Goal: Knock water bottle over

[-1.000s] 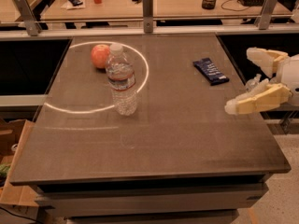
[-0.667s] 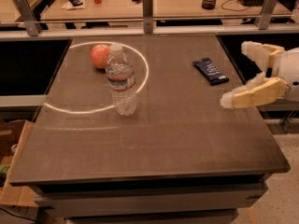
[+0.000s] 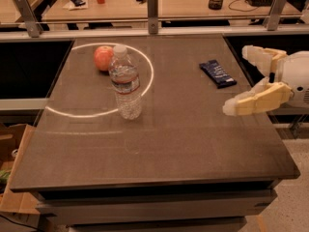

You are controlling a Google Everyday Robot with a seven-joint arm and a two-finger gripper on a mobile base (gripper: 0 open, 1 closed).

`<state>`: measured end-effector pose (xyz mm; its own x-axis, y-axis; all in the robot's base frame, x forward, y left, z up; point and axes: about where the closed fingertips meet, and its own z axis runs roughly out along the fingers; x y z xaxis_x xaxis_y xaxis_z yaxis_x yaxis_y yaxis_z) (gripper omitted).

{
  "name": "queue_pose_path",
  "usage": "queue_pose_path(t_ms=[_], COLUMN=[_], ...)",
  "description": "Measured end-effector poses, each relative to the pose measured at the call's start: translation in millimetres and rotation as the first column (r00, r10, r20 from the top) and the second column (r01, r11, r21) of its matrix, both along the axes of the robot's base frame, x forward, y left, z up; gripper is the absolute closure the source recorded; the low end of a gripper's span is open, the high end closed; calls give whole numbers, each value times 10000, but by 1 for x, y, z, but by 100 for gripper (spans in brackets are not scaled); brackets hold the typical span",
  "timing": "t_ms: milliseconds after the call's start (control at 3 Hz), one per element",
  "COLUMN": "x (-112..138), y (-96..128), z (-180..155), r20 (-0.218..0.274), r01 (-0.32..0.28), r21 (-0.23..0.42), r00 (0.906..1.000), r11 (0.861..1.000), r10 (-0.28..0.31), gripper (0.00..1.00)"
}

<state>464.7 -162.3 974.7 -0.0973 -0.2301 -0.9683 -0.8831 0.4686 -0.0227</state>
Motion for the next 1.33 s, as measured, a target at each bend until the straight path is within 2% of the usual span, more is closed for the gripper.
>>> queue_pose_path(t_ms=[333, 667, 1000, 1333], x=[-8, -11, -9, -6], y=[30, 73, 115, 147], z=[-2, -9, -23, -41], r20=[-36, 267, 601, 456], r01=[-484, -1066, -1676, -2107], r21=[230, 340, 484, 800], r00=[9988, 9940, 9845, 9772], r11=[9986, 9937, 9847, 9743], r10=[485, 1057, 1646, 2076], gripper=[0, 0, 0, 0])
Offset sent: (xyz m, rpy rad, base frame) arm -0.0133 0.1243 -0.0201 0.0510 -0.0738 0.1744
